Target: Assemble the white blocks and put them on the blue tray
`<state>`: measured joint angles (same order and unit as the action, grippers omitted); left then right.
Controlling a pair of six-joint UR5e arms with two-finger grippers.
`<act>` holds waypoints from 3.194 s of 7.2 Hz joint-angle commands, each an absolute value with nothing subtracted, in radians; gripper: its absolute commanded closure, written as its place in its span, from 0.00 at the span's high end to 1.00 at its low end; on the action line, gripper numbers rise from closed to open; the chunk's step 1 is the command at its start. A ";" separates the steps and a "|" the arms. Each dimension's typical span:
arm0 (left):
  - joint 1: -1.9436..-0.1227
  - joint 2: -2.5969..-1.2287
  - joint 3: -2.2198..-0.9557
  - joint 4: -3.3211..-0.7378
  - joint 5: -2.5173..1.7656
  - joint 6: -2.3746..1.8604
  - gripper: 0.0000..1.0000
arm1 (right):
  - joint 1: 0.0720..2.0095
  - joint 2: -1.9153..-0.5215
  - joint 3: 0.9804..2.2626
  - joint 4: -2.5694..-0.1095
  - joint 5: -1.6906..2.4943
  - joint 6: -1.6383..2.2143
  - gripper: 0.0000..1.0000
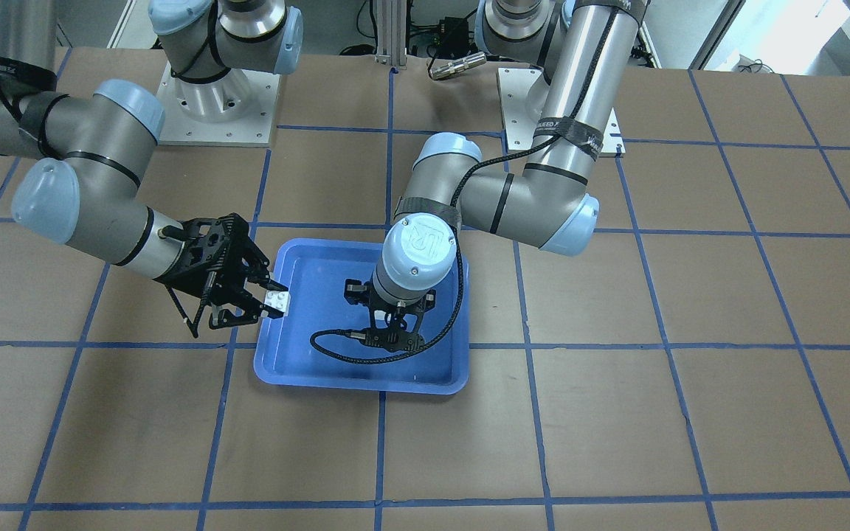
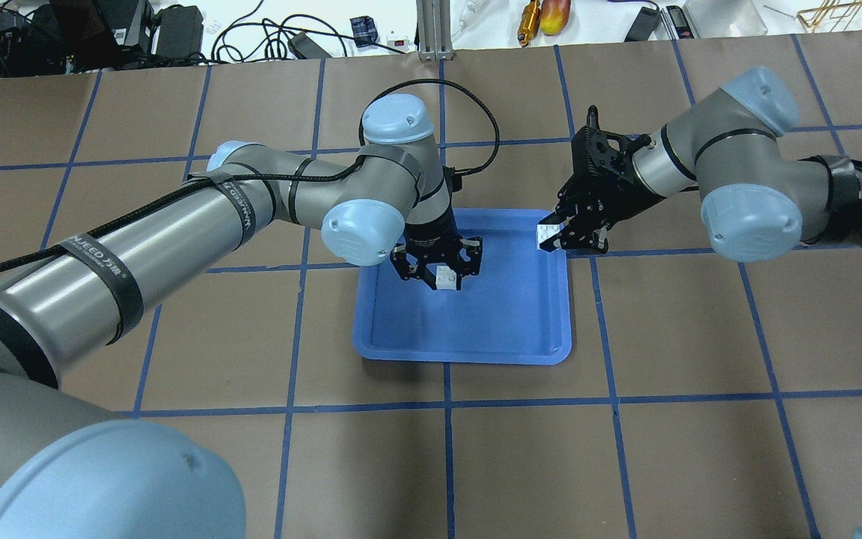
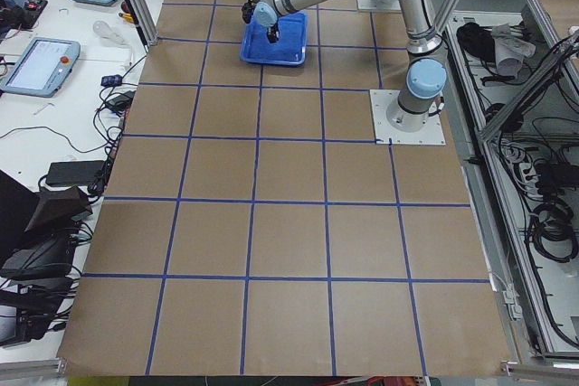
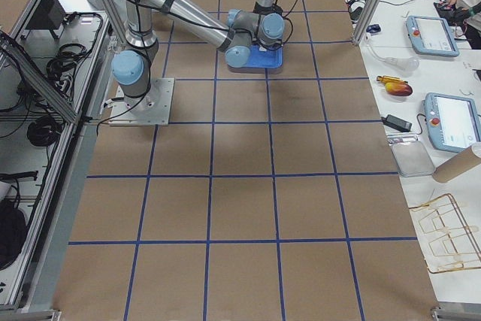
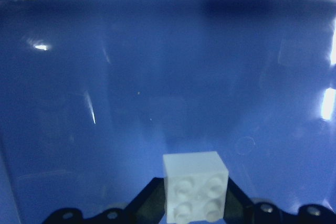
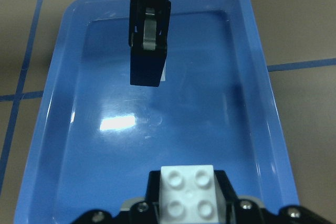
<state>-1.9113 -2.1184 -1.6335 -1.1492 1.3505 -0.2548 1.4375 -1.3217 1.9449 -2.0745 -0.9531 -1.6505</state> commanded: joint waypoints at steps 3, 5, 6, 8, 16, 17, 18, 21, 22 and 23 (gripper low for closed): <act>-1.911 -2.137 -1.635 -1.140 1.350 -0.256 0.56 | 1.526 -1.312 1.953 -2.155 -0.995 -1.576 0.03; -1.911 -2.140 -1.640 -1.141 1.350 -0.256 0.79 | 1.534 -1.281 1.957 -2.192 -0.996 -1.574 0.03; -1.911 -2.140 -1.638 -1.141 1.350 -0.258 0.85 | 1.535 -1.264 1.970 -2.239 -0.994 -1.574 0.03; -1.910 -2.108 -1.634 -1.147 1.357 -0.258 1.00 | 1.566 -1.217 1.974 -2.327 -0.996 -1.571 0.03; -1.694 -1.970 -1.635 -1.316 1.374 -0.342 0.95 | 1.670 -1.140 1.979 -2.430 -0.996 -1.533 0.03; -1.668 -1.956 -1.629 -1.333 1.376 -0.342 0.97 | 1.674 -1.138 1.979 -2.430 -0.996 -1.510 0.03; -1.648 -1.945 -1.629 -1.342 1.376 -0.333 1.00 | 1.683 -1.138 1.979 -2.430 -0.996 -1.508 0.03; -1.632 -1.934 -1.628 -1.356 1.379 -0.340 1.00 | 1.704 -1.137 1.980 -2.431 -0.997 -1.508 0.03; -1.632 -1.933 -1.628 -1.356 1.379 -0.342 1.00 | 1.704 -1.138 1.983 -2.433 -0.997 -1.508 0.03; -1.632 -1.931 -1.626 -1.355 1.379 -0.344 1.00 | 1.704 -1.137 1.983 -2.437 -0.997 -1.508 0.03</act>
